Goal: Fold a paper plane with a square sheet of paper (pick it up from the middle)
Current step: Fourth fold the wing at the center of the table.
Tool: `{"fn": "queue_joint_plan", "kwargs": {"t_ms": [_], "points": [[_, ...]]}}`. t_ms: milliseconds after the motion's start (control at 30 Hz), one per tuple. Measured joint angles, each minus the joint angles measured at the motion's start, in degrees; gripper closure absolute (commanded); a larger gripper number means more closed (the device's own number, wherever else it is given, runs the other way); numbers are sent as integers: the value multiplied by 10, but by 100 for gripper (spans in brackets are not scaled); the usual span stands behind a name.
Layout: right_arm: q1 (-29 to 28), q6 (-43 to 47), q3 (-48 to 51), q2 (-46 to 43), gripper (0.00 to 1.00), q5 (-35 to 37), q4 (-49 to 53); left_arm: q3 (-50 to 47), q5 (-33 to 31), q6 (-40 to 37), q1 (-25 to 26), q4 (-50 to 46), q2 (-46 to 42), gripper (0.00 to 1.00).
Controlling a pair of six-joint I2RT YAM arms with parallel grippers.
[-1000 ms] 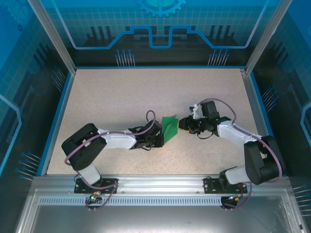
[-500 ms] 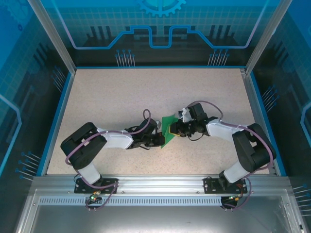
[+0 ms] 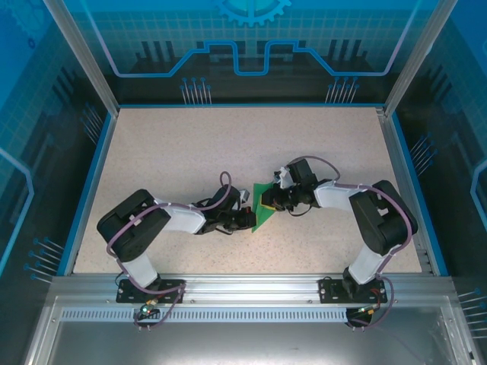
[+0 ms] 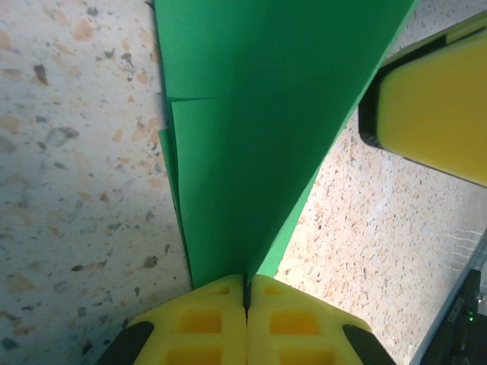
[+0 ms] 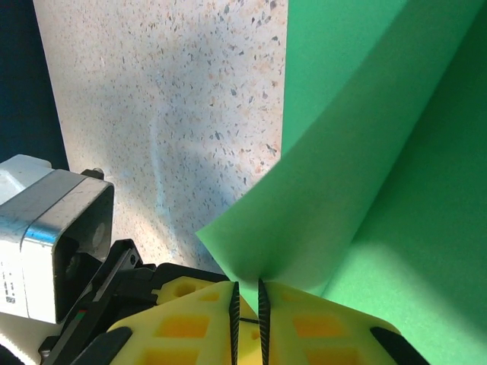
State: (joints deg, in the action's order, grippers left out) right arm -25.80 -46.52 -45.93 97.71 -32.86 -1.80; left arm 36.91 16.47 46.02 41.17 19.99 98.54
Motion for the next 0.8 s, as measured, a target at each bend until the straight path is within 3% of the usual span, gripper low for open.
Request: {"fn": "queue_joint_plan", "kwargs": {"t_ms": [800], "points": [[0,0,-35,52,84,10,-1,-22,85,23,-47,66,23,93]]}}
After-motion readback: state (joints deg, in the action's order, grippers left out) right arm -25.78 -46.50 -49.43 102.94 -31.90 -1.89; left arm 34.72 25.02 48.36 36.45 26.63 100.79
